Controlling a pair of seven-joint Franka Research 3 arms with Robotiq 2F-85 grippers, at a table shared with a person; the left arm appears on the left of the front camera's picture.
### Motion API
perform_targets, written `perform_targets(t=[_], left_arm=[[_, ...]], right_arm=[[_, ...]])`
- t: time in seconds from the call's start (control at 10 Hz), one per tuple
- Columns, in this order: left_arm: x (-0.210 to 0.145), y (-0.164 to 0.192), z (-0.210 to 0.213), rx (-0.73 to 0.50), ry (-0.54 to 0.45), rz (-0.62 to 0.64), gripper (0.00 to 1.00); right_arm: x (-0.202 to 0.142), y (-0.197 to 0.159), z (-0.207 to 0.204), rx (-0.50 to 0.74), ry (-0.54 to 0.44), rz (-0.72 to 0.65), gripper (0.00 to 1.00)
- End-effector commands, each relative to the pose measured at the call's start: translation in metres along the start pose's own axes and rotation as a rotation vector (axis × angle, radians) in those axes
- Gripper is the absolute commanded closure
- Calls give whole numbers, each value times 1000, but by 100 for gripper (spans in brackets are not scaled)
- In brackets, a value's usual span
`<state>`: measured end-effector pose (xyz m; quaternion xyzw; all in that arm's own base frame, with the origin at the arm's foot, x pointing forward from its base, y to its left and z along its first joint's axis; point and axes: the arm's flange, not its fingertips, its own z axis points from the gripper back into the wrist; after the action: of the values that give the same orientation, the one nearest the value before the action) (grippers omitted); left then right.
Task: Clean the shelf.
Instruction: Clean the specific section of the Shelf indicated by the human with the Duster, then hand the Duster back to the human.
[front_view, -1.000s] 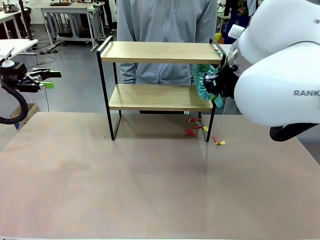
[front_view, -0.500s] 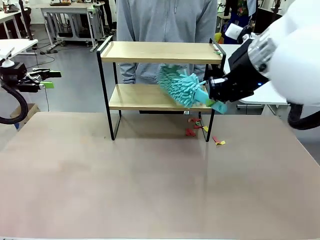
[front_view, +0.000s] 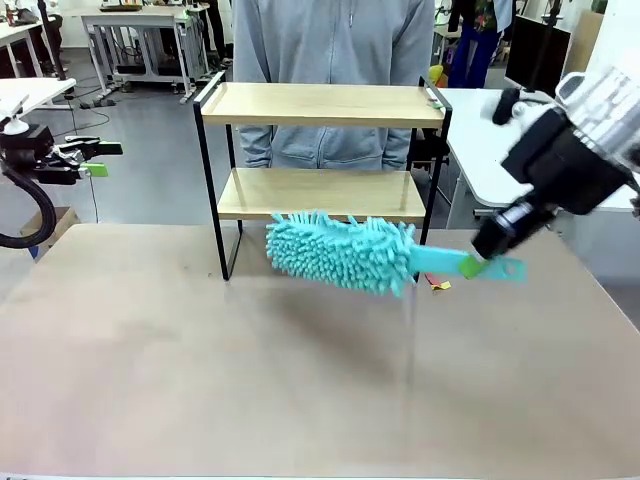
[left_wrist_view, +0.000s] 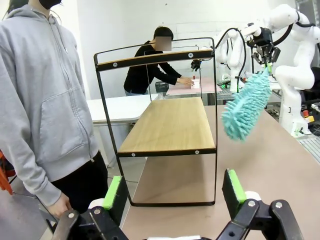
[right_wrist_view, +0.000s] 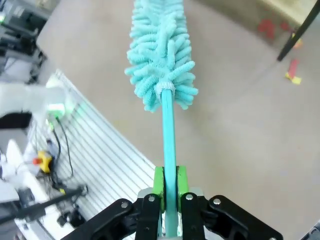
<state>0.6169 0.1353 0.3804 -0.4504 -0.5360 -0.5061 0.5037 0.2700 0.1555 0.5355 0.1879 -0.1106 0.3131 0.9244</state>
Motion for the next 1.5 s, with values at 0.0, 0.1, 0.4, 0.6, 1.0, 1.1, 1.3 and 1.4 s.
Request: perform_targets(t=[0.0, 0.1, 0.4, 0.6, 1.0, 1.1, 1.3, 1.4], left_arm=[[2, -2, 0, -3, 1, -10, 0], [2, -2, 0, -3, 1, -10, 0], [2, -2, 0, -3, 1, -10, 0], [2, -2, 0, -3, 1, -10, 0], [2, -2, 0, -3, 1, -10, 0], [2, -2, 0, -3, 1, -10, 0], [2, -2, 0, -3, 1, -10, 0], [2, -2, 0, -3, 1, -10, 0]], right_arm=[[-22, -34, 17, 25, 76, 74, 87], [-33, -48, 23, 38, 157, 60, 87], [-67, -92, 47, 64, 228, 52, 87], [-82, -115, 53, 82, 255, 87, 87], [-82, -105, 45, 64, 249, 39, 87], [-82, -105, 45, 64, 249, 39, 87], [-82, -105, 45, 64, 249, 39, 87], [-82, -105, 45, 64, 249, 39, 87]])
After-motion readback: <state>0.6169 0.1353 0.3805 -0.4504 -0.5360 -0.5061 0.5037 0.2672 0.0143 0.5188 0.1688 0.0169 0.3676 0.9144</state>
